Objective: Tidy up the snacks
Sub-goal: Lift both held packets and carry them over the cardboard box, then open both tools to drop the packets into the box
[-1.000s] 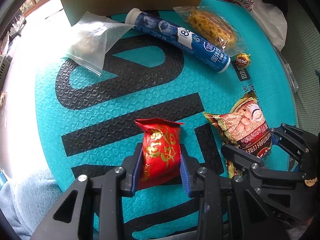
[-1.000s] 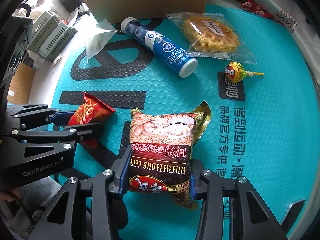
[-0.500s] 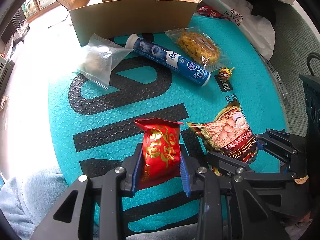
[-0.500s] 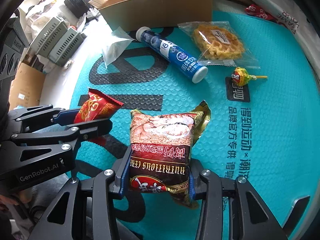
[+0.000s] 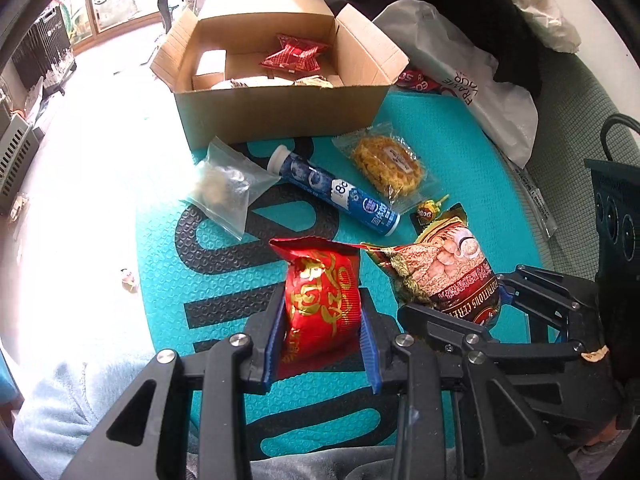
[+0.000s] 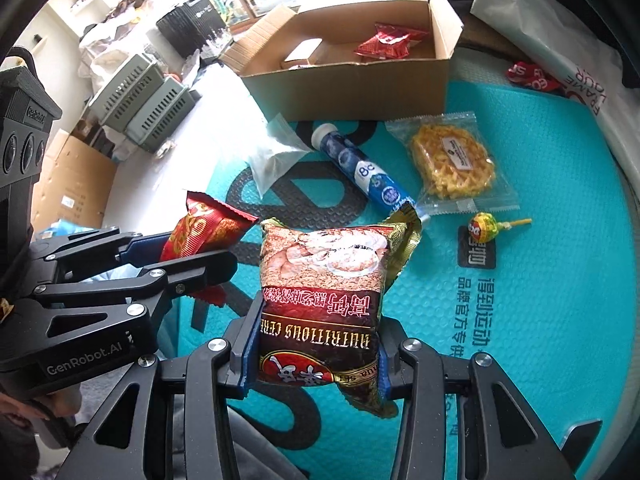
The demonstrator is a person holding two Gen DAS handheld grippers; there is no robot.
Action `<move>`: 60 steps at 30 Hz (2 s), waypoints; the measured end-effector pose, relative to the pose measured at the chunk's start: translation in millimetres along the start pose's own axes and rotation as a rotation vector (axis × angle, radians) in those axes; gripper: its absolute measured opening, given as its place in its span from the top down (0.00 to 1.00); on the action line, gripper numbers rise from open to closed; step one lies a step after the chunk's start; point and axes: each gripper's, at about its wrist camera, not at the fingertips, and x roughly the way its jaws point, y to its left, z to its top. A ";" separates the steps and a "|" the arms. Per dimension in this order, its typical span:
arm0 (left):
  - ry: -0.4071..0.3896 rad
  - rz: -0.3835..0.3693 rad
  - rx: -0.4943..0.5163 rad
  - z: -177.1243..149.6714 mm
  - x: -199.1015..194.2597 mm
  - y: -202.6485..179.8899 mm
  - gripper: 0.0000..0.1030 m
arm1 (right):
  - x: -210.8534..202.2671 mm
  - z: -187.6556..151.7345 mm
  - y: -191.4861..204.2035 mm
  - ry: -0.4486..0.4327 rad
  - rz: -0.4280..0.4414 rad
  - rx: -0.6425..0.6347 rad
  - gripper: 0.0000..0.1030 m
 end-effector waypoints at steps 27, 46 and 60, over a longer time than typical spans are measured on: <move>-0.249 0.001 -0.026 198.6 -20.0 29.2 0.69 | -36.0 186.3 -5.3 -0.292 -0.016 -0.118 0.58; -0.160 0.109 -0.035 242.2 89.0 74.9 0.68 | 56.1 245.0 -37.4 -0.233 -0.123 -0.097 0.58; -0.006 0.144 -0.038 231.2 125.9 76.9 0.68 | 81.9 231.6 -48.1 -0.129 -0.216 -0.087 0.44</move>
